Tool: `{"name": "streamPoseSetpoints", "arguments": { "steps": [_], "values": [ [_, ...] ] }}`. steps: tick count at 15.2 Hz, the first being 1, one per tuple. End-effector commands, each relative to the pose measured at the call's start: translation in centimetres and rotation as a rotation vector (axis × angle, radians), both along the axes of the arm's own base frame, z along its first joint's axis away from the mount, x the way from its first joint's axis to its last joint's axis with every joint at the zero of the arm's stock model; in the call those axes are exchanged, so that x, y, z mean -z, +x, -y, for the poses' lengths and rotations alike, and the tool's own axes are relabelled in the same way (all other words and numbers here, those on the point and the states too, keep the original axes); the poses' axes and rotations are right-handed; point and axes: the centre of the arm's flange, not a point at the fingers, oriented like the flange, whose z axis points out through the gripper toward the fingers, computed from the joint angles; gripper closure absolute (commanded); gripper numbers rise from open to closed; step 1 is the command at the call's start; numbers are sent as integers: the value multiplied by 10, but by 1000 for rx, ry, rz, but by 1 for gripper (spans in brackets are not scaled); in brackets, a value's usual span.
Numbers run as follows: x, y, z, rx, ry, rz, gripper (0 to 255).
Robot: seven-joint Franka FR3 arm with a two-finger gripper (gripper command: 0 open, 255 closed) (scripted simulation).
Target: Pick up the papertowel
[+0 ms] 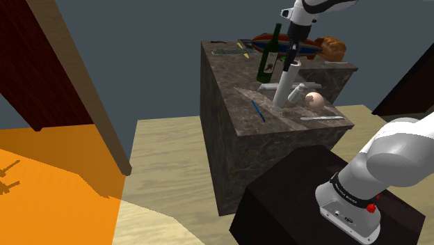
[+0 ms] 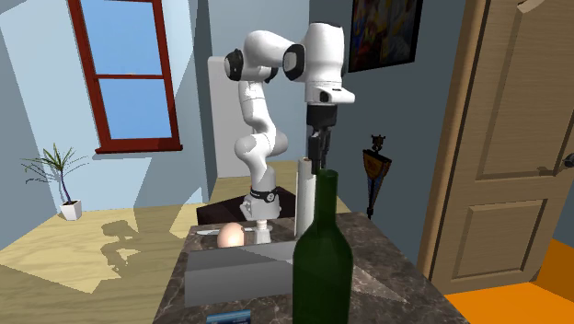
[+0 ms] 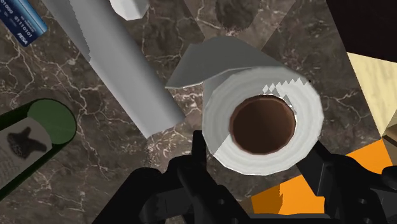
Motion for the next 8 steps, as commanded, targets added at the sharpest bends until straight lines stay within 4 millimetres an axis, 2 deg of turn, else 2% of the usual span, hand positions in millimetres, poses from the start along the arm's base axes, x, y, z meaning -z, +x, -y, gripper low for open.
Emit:
{"name": "streamPoseSetpoints", "arguments": {
  "steps": [1, 6, 8],
  "values": [
    [-11, 1, -1, 0, 0, 0, 255],
    [-38, 1, -1, 0, 0, 0, 255],
    [-38, 1, -1, 0, 0, 0, 255]
  ]
}}
